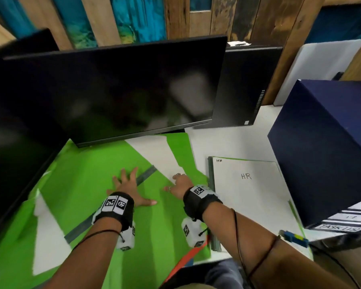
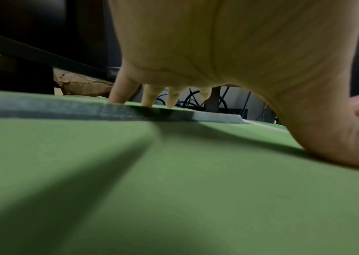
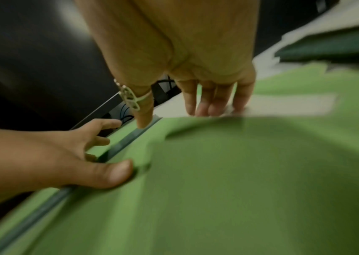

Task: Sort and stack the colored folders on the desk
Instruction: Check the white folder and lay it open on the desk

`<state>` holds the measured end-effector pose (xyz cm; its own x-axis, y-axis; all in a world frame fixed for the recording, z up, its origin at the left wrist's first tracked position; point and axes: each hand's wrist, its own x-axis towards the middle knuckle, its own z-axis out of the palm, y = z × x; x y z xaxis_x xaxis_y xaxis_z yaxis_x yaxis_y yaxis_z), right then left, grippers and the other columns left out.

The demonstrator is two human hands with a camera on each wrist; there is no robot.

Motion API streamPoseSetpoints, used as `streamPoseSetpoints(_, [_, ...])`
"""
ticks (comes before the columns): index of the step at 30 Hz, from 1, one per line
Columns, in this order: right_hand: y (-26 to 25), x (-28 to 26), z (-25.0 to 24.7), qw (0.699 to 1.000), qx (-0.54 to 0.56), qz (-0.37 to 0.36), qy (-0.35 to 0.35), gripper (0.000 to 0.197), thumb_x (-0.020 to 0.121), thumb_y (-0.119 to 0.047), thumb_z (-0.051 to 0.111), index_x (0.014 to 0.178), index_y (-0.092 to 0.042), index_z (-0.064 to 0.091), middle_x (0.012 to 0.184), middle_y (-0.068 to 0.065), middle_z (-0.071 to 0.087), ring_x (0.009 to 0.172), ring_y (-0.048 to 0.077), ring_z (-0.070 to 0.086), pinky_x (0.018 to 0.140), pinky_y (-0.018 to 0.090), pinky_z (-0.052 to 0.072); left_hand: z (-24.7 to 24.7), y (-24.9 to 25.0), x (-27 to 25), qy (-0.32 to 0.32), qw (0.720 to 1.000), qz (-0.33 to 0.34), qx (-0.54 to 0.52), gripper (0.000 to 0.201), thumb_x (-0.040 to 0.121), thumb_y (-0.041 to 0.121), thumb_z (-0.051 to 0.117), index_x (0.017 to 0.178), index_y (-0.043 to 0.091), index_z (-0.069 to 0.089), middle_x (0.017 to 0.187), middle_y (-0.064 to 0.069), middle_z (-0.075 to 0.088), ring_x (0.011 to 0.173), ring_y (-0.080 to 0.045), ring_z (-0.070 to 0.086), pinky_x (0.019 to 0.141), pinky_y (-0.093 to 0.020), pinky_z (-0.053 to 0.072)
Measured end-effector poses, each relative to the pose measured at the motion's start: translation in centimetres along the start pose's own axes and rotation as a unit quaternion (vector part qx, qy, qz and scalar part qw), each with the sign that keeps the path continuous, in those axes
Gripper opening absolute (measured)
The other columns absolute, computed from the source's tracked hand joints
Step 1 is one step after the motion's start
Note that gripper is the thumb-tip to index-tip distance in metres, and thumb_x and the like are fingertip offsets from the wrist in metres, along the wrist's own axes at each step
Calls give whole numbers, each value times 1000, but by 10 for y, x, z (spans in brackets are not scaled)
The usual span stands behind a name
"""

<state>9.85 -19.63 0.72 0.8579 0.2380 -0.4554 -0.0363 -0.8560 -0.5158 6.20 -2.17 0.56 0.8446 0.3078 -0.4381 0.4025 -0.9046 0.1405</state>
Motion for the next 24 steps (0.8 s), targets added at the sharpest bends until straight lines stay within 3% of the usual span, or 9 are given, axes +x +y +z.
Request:
streamPoseSetpoints(3, [-18,3,13,999,16,47,-10,75,82,-54,60,141,-14,36,147,12,35,136,29,34,111,38,33,-1,-3,-5,15,1000,7,-13,139,43,63,81,145,36,-9,157,-8,-9,143,-40,1,107,-68,21])
streamPoseSetpoints(8, [-30,2,22,993,98,34,53,54,88,-28,62,133,-6,43,138,18,41,127,29,43,103,30,36,-35,-3,-5,7,996,80,-29,114,58,48,82,146,39,10,157,-12,-5,142,-44,6,113,-57,21])
streamPoseSetpoints(12, [-29,-6,28,993,98,11,71,46,89,-17,61,129,-4,44,132,12,53,125,24,47,97,29,37,-71,11,6,-44,974,175,139,116,55,35,87,145,41,14,158,-7,-6,144,-37,0,112,-60,20])
streamPoseSetpoints(16, [-26,-17,25,991,91,-15,99,43,90,-17,58,130,-14,43,133,6,48,127,22,43,98,39,37,-92,25,5,-81,956,182,213,110,53,42,86,143,41,21,157,-8,-8,144,-39,-5,109,-65,19])
streamPoseSetpoints(18, [-24,-22,22,987,100,-46,120,43,89,-16,60,129,-15,45,135,7,42,127,23,42,101,38,39,-100,30,1,-79,961,176,199,103,53,43,86,137,33,29,156,-14,1,142,-42,5,110,-61,24])
streamPoseSetpoints(20, [-23,-26,20,979,118,-66,153,41,88,-13,62,126,-13,48,135,6,38,124,20,43,102,38,39,-106,34,-3,-60,972,181,141,94,51,40,88,127,25,36,148,-19,22,132,-41,33,105,-50,37])
streamPoseSetpoints(21, [-21,-27,18,974,132,-73,171,39,87,-11,62,124,-11,49,135,5,37,119,17,45,103,35,39,-108,37,-7,-45,976,189,101,88,49,37,89,119,23,37,139,-17,35,120,-36,45,98,-43,44])
streamPoseSetpoints(22, [-20,-29,15,968,144,-84,189,36,87,-8,61,121,-9,49,133,4,36,108,12,48,101,25,39,-108,39,-12,-26,977,202,60,83,49,34,90,111,23,37,127,-14,44,108,-32,51,89,-38,47])
streamPoseSetpoints(24, [-20,-32,7,960,156,-107,209,31,88,-1,60,116,-5,51,127,2,35,79,1,47,83,-4,33,-108,44,-23,6,974,225,-9,77,52,27,90,103,23,33,108,-7,51,93,-26,53,76,-33,45])
